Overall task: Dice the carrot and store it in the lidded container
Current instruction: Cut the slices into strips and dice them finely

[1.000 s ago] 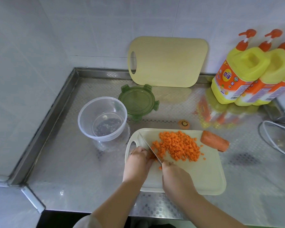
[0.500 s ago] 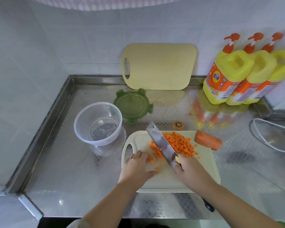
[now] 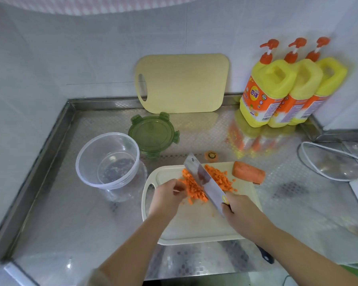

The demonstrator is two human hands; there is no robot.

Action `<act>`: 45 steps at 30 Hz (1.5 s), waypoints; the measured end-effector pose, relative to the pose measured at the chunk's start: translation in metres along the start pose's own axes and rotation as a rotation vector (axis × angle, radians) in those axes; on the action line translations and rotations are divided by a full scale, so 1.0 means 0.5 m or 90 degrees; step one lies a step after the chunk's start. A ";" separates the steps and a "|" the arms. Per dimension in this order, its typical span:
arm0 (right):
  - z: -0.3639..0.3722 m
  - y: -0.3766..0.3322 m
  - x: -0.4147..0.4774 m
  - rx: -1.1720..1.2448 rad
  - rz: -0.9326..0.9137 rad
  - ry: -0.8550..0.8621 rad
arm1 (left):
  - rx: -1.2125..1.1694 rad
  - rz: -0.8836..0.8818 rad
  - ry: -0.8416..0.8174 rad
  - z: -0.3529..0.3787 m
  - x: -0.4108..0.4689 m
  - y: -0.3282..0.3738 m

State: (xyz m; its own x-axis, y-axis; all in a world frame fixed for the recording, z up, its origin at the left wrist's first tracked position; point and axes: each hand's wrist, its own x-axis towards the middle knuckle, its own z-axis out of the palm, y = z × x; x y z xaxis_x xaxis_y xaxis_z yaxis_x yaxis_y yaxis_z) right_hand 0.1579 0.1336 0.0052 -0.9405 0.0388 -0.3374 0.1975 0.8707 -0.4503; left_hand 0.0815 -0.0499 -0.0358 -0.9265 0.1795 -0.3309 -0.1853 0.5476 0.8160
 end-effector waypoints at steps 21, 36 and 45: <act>0.035 0.007 0.019 -0.065 -0.032 -0.062 | 0.074 -0.111 0.087 -0.048 -0.025 -0.061; -0.088 0.098 -0.014 -0.436 -0.269 0.091 | 0.093 0.138 -0.200 -0.068 -0.024 0.154; -0.107 0.092 -0.040 -0.398 -0.321 0.130 | 0.114 0.092 -0.253 0.050 -0.013 0.149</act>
State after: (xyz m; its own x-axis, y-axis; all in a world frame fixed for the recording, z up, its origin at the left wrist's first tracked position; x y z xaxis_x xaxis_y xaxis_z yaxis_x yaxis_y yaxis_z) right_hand 0.1710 0.1988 0.0355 -0.9188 -0.3932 -0.0347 -0.3946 0.9171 0.0561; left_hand 0.0818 0.0102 0.0151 -0.7351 0.5446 -0.4038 0.0290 0.6203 0.7838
